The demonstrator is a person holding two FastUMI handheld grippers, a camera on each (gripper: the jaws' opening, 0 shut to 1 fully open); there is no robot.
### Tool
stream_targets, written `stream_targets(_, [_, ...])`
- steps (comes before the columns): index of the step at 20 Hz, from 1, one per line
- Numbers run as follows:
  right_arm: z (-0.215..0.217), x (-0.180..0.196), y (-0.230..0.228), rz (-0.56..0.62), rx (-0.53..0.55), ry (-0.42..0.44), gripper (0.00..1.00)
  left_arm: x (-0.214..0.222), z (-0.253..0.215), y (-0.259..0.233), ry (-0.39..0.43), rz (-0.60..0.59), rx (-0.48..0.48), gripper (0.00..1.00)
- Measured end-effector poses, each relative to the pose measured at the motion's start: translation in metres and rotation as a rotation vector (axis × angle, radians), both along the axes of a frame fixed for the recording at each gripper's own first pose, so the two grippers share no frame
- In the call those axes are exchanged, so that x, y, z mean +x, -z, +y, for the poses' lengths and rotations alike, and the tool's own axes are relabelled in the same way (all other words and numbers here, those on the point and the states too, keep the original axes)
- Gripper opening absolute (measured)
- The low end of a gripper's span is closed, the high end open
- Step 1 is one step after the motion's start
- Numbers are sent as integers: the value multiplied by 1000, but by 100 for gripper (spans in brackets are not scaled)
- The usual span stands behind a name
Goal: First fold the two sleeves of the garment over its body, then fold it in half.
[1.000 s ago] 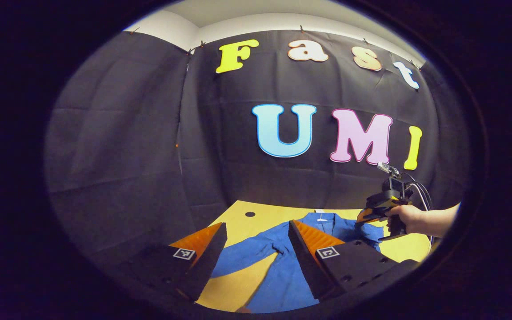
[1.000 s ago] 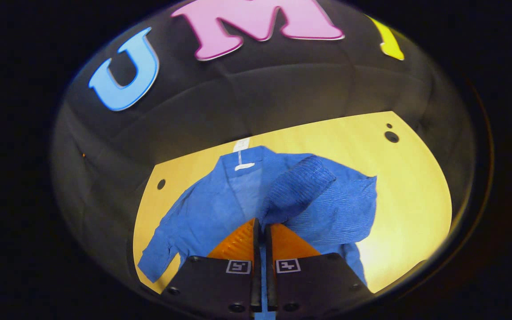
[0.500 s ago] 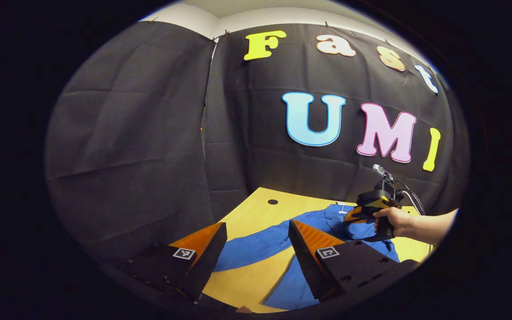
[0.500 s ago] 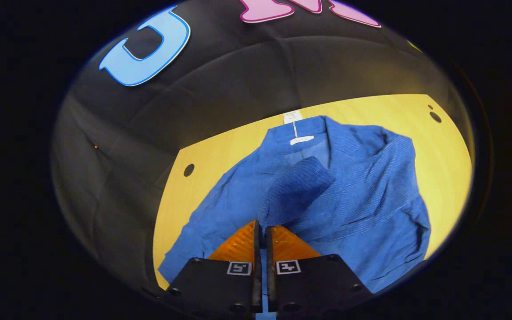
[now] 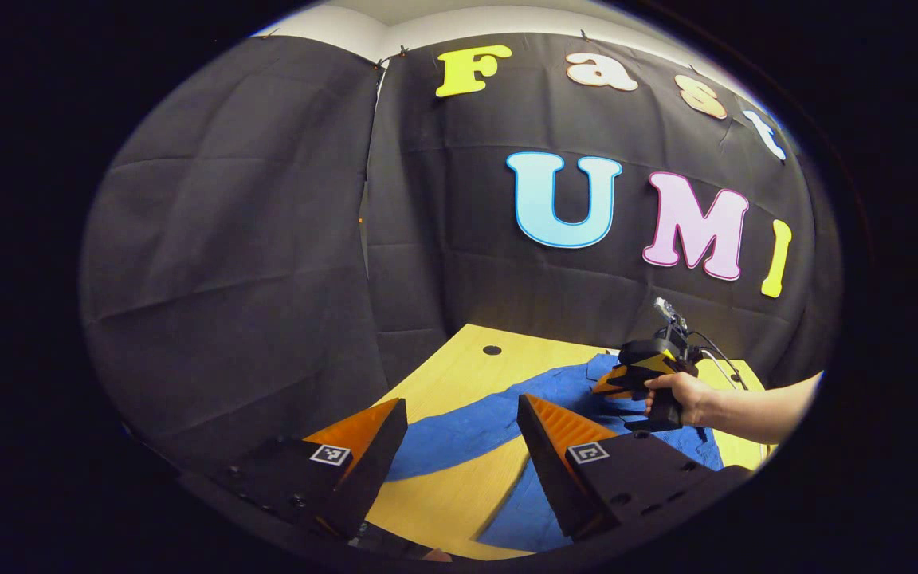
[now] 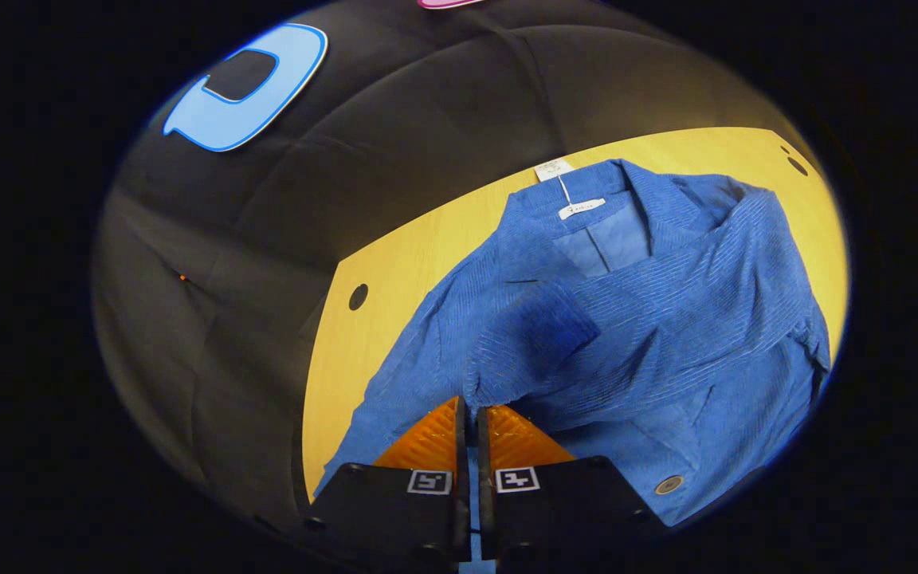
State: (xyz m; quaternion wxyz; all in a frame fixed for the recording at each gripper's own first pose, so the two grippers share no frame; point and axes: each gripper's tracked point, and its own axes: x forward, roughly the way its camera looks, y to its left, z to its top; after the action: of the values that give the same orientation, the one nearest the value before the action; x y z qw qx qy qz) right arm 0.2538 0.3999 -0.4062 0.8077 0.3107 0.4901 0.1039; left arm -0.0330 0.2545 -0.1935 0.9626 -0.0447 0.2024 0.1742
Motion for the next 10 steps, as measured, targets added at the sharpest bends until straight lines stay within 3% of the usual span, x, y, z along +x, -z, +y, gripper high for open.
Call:
stream_targets(3, [11,-3,-2,29,53,-3,15,3,-2,-1,0,0,2,81])
stream_targets(5, [18,0,-6,27,105,-4,14,4,-2,1,-2,2,-1,81])
stream_targets(7, [19,9,-17,-10,136,2,59,5,-3,3,-4,5,-4,81])
stream_targets(8, [20,10,-19,-31,138,1,64,4,-3,6,-4,6,-3,82])
stream_targets(9, [16,10,-23,-48,131,-5,81,5,-3,5,-5,5,-1,82])
stream_targets(10, [12,8,-26,-61,116,-17,83,7,-2,6,-5,2,3,81])
